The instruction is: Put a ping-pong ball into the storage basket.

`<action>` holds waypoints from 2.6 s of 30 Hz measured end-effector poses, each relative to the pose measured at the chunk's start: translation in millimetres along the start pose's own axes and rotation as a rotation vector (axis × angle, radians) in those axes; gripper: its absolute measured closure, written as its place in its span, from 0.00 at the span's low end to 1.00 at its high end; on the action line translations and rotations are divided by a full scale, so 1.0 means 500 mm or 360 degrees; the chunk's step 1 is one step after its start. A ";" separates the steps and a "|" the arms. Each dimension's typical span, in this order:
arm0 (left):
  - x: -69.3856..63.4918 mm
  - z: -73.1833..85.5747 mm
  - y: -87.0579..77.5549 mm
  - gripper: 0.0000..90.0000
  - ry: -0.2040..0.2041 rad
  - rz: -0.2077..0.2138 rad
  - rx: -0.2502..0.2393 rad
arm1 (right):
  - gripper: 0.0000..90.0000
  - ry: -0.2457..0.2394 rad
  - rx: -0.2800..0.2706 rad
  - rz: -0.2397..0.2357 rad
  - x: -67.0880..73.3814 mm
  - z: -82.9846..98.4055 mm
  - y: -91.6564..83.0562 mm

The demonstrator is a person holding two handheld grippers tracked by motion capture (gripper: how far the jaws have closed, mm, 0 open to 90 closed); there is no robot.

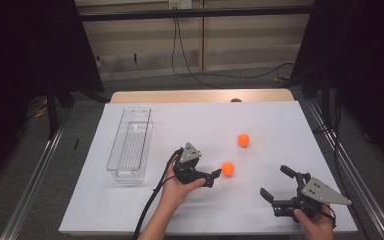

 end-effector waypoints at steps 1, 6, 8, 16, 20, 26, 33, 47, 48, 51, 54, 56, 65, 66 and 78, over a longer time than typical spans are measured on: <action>-0.001 0.000 0.001 0.04 -0.0001 0.0001 0.0001 | 0.01 0.0000 -0.0001 -0.0003 0.000 0.000 0.000; -0.002 0.000 0.003 0.04 0.0003 -0.0001 0.0015 | 0.01 -0.0002 0.0001 -0.0006 -0.001 0.000 0.002; -0.003 0.000 0.005 0.04 0.0006 0.0004 0.0011 | 0.01 -0.0001 -0.0001 -0.0007 -0.001 -0.001 0.003; -0.006 -0.002 0.005 0.04 0.0012 -0.0001 0.0021 | 0.01 0.0000 -0.0002 -0.0015 -0.002 -0.002 0.008; -0.007 -0.001 0.007 0.04 0.0023 0.0000 0.0026 | 0.01 0.0001 -0.0001 -0.0018 -0.002 -0.001 0.010; -0.008 -0.002 0.011 0.04 0.0024 -0.0002 0.0037 | 0.01 0.0006 -0.0007 -0.0010 -0.005 -0.002 0.008; -0.011 -0.004 0.014 0.04 0.0033 -0.0002 0.0048 | 0.01 0.0012 -0.0011 -0.0001 -0.007 -0.002 0.007; -0.024 -0.008 0.028 0.04 0.0058 0.0009 0.0075 | 0.01 0.0006 -0.0006 -0.0007 -0.005 -0.002 0.007; -0.025 -0.007 0.030 0.04 0.0057 0.0014 0.0079 | 0.01 0.0008 -0.0007 -0.0008 -0.005 -0.002 0.007; -0.028 -0.008 0.035 0.04 0.0061 0.0011 0.0092 | 0.01 0.0006 -0.0008 -0.0013 -0.004 -0.002 0.007; -0.028 -0.010 0.039 0.04 0.0059 0.0009 0.0097 | 0.01 0.0009 -0.0009 -0.0011 -0.004 -0.002 0.007; -0.029 -0.012 0.040 0.04 0.0060 0.0008 0.0099 | 0.01 0.0008 -0.0008 -0.0012 -0.005 -0.002 0.007; -0.034 -0.016 0.048 0.04 0.0074 0.0009 0.0121 | 0.01 0.0006 -0.0010 -0.0012 -0.005 -0.002 0.007; -0.034 -0.016 0.049 0.04 0.0073 0.0006 0.0123 | 0.01 0.0008 -0.0012 -0.0010 -0.005 -0.003 0.007; -0.031 -0.016 0.054 0.03 0.0061 -0.0022 0.0150 | 0.01 0.0014 -0.0016 -0.0011 -0.004 -0.003 0.007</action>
Point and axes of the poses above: each handheld gripper's, and its own axes: y roughly forward along the jaws, z roughly out of its underside, x roughly to its left, the point moved 2 cm from there along y, roughly forward along the jaws, and after that the axes turned 11 degrees about -z, right-handed, at the moved point
